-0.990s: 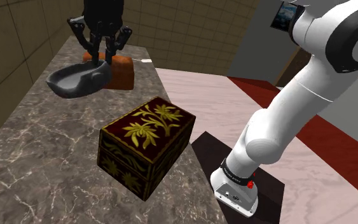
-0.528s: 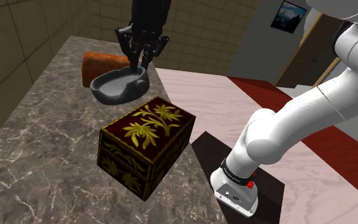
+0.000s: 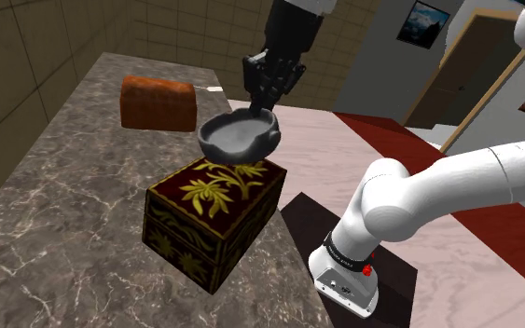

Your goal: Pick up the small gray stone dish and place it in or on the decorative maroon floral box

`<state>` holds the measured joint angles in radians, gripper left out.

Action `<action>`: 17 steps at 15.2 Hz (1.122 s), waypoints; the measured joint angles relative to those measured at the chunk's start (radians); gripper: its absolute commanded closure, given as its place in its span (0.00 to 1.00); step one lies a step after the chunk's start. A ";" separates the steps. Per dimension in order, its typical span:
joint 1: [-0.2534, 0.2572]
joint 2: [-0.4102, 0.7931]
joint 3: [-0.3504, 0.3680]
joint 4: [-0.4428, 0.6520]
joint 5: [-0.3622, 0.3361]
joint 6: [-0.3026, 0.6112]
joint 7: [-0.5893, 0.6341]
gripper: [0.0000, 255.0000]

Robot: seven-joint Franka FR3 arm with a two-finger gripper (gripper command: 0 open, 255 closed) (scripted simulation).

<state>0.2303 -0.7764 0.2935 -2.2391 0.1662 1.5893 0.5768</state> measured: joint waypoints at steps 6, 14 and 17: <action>0.012 -0.052 -0.001 -0.109 0.012 0.056 -0.009 1.00; 0.022 -0.074 0.016 -0.231 0.029 0.155 -0.011 1.00; 0.026 -0.082 0.023 -0.271 0.036 0.189 -0.011 1.00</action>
<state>0.2567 -0.8580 0.3164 -2.5104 0.2026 1.7788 0.5661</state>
